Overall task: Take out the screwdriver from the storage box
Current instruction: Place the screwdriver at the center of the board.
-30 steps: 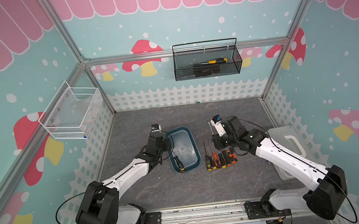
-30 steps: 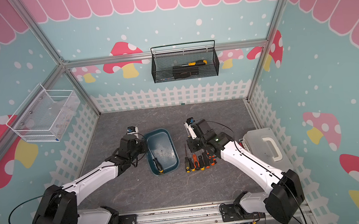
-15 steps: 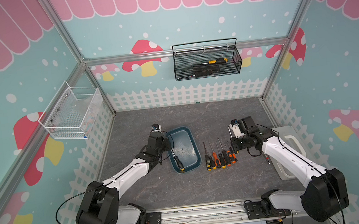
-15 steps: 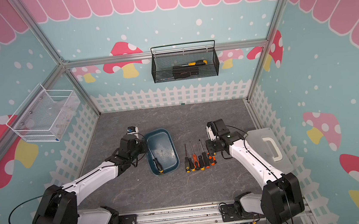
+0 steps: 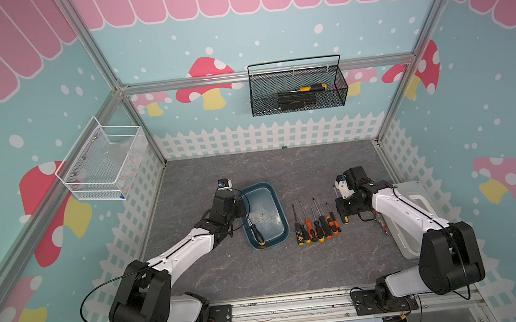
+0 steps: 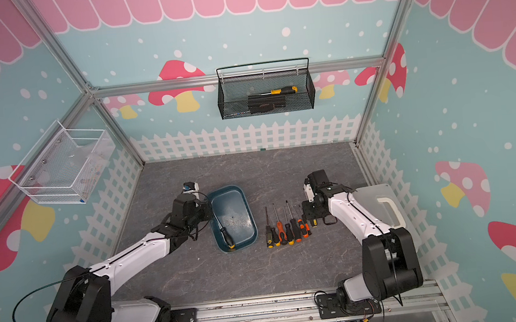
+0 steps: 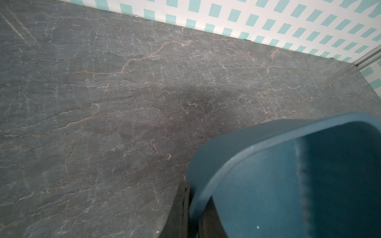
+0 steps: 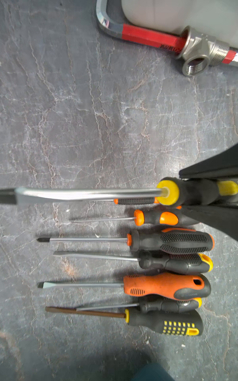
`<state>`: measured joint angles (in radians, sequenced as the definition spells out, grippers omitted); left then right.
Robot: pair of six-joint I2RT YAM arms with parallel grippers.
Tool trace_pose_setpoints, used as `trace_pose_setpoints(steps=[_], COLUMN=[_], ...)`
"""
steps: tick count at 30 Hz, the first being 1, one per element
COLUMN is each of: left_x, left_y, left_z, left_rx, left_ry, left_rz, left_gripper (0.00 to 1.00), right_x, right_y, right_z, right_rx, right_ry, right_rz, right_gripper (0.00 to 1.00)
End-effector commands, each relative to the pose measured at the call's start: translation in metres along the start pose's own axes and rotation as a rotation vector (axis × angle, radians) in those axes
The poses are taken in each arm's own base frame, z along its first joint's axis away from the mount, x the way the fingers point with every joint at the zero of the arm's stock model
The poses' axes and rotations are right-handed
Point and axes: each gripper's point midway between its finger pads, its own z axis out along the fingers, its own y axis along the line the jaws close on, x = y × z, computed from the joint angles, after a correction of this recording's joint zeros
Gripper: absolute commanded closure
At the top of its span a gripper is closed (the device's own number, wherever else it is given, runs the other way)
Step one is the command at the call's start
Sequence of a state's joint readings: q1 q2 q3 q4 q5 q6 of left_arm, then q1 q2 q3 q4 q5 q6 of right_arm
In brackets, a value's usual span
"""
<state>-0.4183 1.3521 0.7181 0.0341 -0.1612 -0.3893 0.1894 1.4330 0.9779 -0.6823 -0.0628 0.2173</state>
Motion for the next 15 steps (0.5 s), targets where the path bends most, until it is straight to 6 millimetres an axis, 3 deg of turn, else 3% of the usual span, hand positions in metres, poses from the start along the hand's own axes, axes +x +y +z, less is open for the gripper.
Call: trace_pose_setpoints(steps=[1, 15], left_x=[0.003, 0.001], left_y=[0.000, 0.000], left_z=[0.002, 0.001], left_rx=[0.009, 0.007], left_ry=[0.003, 0.002], left_rz=[-0.001, 0.001], left_gripper=[1.00, 1.00], right_x=[0.007, 0.014], right_y=[-0.002, -0.010], right_z=[0.012, 0.042], right_rx=[-0.013, -0.051], right_ry=[0.031, 0.108], right_rz=[-0.009, 0.011], right_gripper=[1.00, 1.00])
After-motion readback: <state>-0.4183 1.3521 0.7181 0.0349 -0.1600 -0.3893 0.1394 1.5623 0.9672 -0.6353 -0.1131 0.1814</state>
